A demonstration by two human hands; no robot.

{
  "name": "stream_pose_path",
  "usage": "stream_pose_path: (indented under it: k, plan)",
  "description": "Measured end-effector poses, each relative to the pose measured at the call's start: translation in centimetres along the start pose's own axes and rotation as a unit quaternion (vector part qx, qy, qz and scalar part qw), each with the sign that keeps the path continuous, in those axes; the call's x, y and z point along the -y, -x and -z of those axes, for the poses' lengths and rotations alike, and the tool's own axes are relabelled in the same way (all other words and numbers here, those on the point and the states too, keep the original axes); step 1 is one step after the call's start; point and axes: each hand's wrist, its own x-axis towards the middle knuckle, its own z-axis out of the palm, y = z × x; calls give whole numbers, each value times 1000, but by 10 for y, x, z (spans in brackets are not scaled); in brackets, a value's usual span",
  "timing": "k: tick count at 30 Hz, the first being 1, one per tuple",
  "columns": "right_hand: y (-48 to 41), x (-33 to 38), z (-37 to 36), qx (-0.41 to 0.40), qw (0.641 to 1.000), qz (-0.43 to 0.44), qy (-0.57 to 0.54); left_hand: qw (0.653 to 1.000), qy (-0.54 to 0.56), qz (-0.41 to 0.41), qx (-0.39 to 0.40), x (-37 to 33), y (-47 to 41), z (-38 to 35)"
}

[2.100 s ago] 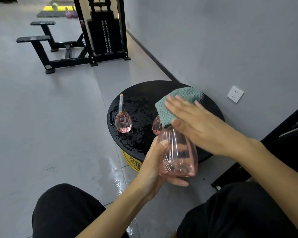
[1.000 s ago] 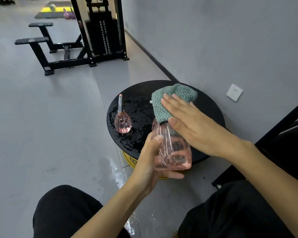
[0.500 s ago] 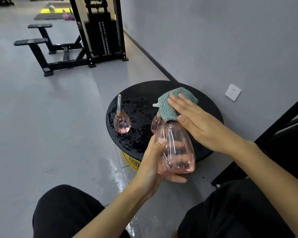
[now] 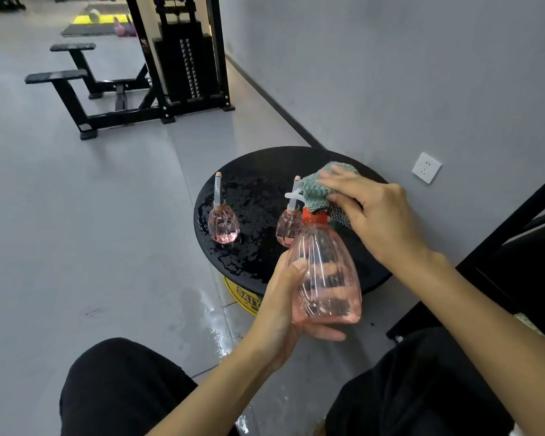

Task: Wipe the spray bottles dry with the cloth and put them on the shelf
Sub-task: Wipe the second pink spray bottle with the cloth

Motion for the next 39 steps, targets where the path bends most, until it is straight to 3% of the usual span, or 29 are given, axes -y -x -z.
stream_pose_path:
  k: [6, 15, 22, 31, 35, 39]
  plan:
    - [11, 19, 8, 12, 998, 2, -67, 1000, 7, -3, -10, -9, -6, 6]
    - [29, 41, 32, 103, 982, -30, -155, 999, 7, 3, -38, -18, -10, 13]
    - [29, 48, 25, 211, 970, -58, -107, 998, -9, 24, -49, -16, -9, 6]
    - [58, 69, 9, 184, 976, -61, -97, 994, 67, -2, -86, -16, -12, 11]
    - [54, 73, 2, 125, 981, -100, -108, 996, 60, -4, -69, -18, -11, 6]
    - [43, 73, -5, 142, 983, -88, -81, 996, 51, -1, -71, -20, -12, 3]
